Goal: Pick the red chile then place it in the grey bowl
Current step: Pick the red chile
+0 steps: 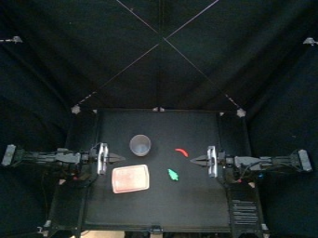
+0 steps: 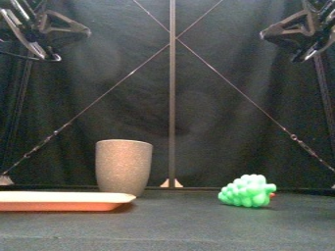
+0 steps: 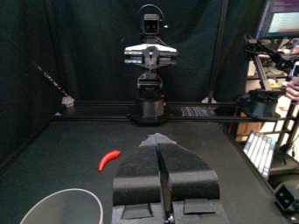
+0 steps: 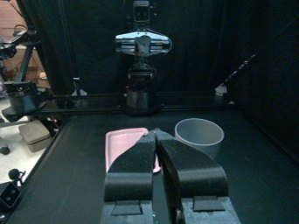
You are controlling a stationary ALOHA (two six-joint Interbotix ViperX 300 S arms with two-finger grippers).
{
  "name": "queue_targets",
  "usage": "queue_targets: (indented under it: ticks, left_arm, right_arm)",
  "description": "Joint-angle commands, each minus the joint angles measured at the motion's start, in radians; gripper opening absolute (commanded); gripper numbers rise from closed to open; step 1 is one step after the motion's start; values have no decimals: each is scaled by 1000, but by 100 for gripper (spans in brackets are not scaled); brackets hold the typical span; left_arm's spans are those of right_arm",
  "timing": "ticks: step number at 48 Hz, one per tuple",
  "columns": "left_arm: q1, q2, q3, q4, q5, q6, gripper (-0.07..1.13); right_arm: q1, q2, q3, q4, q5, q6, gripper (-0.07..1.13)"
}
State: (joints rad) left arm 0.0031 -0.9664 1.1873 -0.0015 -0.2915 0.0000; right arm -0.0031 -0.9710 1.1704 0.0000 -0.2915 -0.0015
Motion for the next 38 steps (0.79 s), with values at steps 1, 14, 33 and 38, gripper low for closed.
queue_targets:
  ticks: [1, 14, 33, 38]
  left_arm:
    - [18, 3, -12, -2, 2, -2, -5]
    - [21, 2, -9, -2, 6, 0, -3]
    - [32, 2, -9, -2, 57, 2, -3]
    - [35, 2, -9, -2, 58, 2, -3]
  right_arm:
    - [-41, 37, -20, 58, 18, 26, 4]
    - [-313, 282, -117, 305, 370, 118, 8]
    - [-371, 597, -193, 212, 485, 121, 61]
    - [-374, 657, -207, 196, 485, 121, 80]
